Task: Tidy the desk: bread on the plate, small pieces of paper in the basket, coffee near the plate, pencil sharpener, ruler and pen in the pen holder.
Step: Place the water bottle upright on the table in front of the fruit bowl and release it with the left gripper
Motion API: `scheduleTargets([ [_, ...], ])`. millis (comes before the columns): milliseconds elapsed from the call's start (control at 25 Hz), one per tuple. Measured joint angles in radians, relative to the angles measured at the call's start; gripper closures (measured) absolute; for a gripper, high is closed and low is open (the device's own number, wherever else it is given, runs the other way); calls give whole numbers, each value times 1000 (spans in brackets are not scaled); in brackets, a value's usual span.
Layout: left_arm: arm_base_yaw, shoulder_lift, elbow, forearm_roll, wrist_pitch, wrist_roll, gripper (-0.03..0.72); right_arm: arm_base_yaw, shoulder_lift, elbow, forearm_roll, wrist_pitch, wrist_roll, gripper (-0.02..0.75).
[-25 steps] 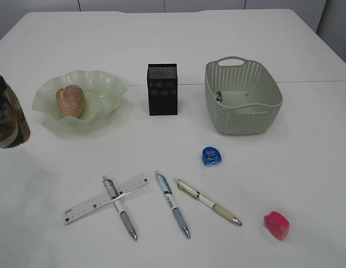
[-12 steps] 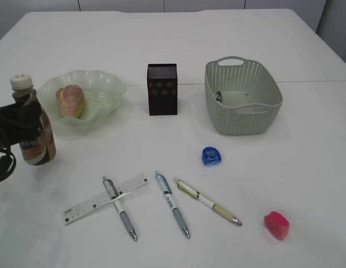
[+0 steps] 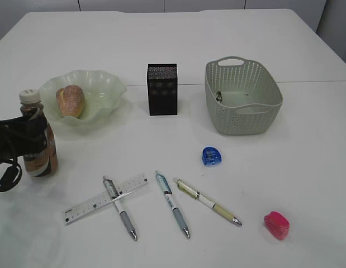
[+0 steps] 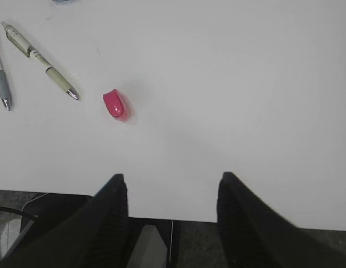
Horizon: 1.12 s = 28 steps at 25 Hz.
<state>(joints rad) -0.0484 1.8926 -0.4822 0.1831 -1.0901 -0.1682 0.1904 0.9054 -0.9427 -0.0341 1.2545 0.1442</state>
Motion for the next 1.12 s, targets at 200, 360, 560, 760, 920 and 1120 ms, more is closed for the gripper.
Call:
scheduleTargets([
  [200, 0, 0, 0, 0, -2, 2, 478, 0, 0, 0, -1, 0, 0, 323],
  [360, 0, 0, -2, 0, -4, 2, 478, 0, 0, 0, -1, 0, 0, 323],
  [560, 0, 0, -2, 0, -8, 3, 478, 0, 0, 0, -1, 0, 0, 323],
  [760, 0, 0, -20, 33, -10, 3, 478, 0, 0, 0, -1, 0, 0, 323],
  [920, 0, 0, -40, 90, -13, 3, 478, 0, 0, 0, -1, 0, 0, 323],
  [1120, 0, 0, -40, 90, -14, 3, 478, 0, 0, 0, -1, 0, 0, 323],
])
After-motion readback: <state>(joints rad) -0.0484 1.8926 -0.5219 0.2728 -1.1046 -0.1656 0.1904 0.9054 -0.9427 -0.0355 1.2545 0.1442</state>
